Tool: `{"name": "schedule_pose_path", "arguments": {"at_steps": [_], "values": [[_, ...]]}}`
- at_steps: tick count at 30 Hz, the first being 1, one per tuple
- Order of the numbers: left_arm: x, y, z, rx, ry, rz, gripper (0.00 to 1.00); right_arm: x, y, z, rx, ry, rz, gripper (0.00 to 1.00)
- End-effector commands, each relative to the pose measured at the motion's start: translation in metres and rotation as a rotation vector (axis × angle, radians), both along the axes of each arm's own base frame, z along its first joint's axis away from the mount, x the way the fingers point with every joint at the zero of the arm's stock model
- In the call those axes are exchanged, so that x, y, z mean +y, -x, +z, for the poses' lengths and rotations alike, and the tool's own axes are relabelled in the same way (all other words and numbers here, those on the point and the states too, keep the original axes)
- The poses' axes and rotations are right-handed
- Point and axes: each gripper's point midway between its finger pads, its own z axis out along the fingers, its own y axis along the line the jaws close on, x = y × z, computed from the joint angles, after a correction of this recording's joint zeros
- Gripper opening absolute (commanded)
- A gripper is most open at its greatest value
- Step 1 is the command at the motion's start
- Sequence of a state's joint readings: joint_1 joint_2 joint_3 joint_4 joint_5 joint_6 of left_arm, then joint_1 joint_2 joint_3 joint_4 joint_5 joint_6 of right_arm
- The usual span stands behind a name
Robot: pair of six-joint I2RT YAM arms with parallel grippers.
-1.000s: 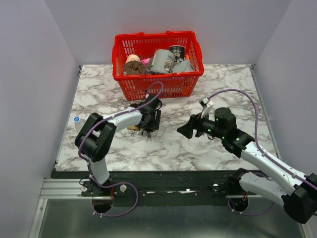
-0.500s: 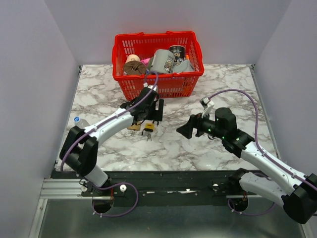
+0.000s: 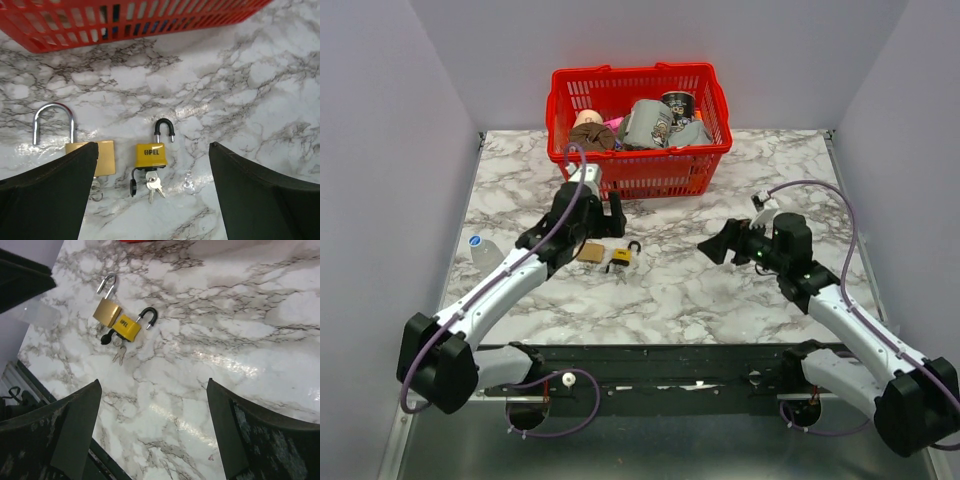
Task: Unlock with the key
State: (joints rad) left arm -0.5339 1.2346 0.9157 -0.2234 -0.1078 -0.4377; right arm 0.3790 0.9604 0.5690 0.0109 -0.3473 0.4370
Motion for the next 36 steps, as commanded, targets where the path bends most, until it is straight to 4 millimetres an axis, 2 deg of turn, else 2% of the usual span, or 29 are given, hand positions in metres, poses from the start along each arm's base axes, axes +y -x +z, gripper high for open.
{"name": "schedule_pose_path", "arguments": {"at_steps": [1,3,5,7,11,12,14,15,17,18,23,36], "values": [[0.028,-0.006,0.028,-0.053,0.131,0.058,0.99,-0.023,-0.011,0.012,-0.045,-0.042,-0.072,0.95],[0.037,-0.002,0.037,-0.057,0.181,0.069,0.99,-0.032,-0.013,0.017,-0.052,-0.051,-0.102,0.95],[0.050,-0.002,0.040,-0.067,0.191,0.099,0.99,-0.041,-0.016,0.030,-0.091,-0.057,-0.140,0.95],[0.060,0.002,0.054,-0.109,0.191,0.112,0.99,-0.049,-0.017,0.038,-0.112,-0.045,-0.176,0.95],[0.073,0.013,0.082,-0.216,0.161,0.116,0.99,-0.064,-0.012,0.062,-0.182,-0.020,-0.241,0.95],[0.077,0.018,0.097,-0.272,0.174,0.122,0.99,-0.068,-0.011,0.066,-0.200,-0.006,-0.253,0.95],[0.080,0.023,0.101,-0.312,0.166,0.121,0.99,-0.076,-0.010,0.075,-0.237,0.006,-0.293,0.95],[0.083,0.028,0.114,-0.364,0.171,0.120,0.99,-0.079,-0.006,0.083,-0.272,0.011,-0.301,0.95],[0.086,0.034,0.118,-0.402,0.161,0.109,0.99,-0.086,-0.004,0.089,-0.306,0.026,-0.327,0.95],[0.087,0.038,0.126,-0.437,0.164,0.106,0.99,-0.088,-0.001,0.095,-0.330,0.034,-0.332,0.95],[0.096,0.041,0.127,-0.448,0.130,0.132,0.99,-0.092,0.002,0.102,-0.357,0.041,-0.342,0.95],[0.096,0.046,0.130,-0.466,0.148,0.133,0.99,-0.090,0.005,0.107,-0.365,0.030,-0.332,0.95]]}}
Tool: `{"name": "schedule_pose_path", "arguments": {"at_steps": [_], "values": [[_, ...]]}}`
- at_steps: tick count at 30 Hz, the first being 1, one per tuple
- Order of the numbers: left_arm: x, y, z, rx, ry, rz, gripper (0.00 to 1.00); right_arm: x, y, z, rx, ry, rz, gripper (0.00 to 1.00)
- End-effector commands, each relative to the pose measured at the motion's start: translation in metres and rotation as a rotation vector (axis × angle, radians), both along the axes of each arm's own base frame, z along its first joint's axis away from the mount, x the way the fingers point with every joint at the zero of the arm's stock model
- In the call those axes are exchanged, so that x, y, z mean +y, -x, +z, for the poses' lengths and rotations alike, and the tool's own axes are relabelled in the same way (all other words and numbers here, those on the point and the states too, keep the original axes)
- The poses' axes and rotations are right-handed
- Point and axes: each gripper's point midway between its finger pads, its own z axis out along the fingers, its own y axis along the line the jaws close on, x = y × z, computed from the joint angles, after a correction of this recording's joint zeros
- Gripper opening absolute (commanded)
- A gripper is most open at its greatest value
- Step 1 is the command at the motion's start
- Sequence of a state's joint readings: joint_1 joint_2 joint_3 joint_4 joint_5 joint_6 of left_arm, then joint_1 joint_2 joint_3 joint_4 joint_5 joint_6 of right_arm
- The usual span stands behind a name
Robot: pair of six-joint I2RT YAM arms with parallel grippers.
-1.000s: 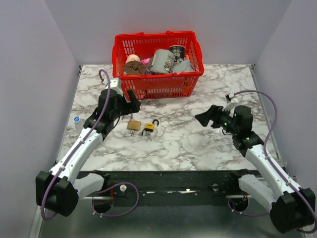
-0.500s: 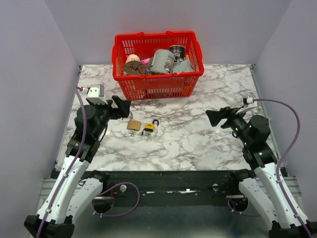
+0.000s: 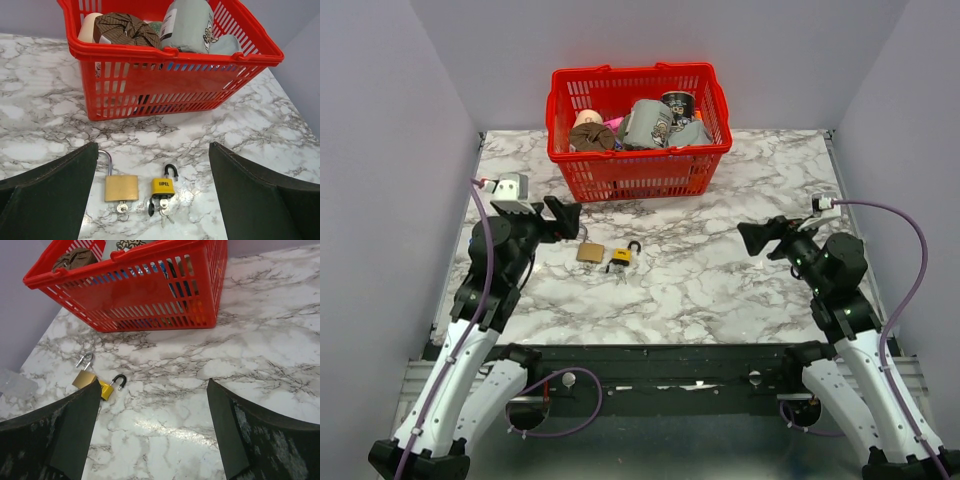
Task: Unlock with the key
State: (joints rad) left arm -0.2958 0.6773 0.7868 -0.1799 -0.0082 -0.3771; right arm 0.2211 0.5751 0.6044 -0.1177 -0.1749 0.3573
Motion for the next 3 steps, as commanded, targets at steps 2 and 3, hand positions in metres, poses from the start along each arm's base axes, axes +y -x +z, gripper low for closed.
{"name": "schedule_pose_path", "arguments": {"at_steps": [2,3], "values": [[0.0032,-0.0007,0.0021,-0.024,-0.012,0.010,0.99,-0.0052,0.0017,0.0146,-0.033,0.011,-0.020,0.95],[0.0020,-0.0003,0.0033,-0.029,-0.009,0.004,0.99,-0.0055,0.0021,0.0146,-0.034,0.011,-0.022,0.95]]}}
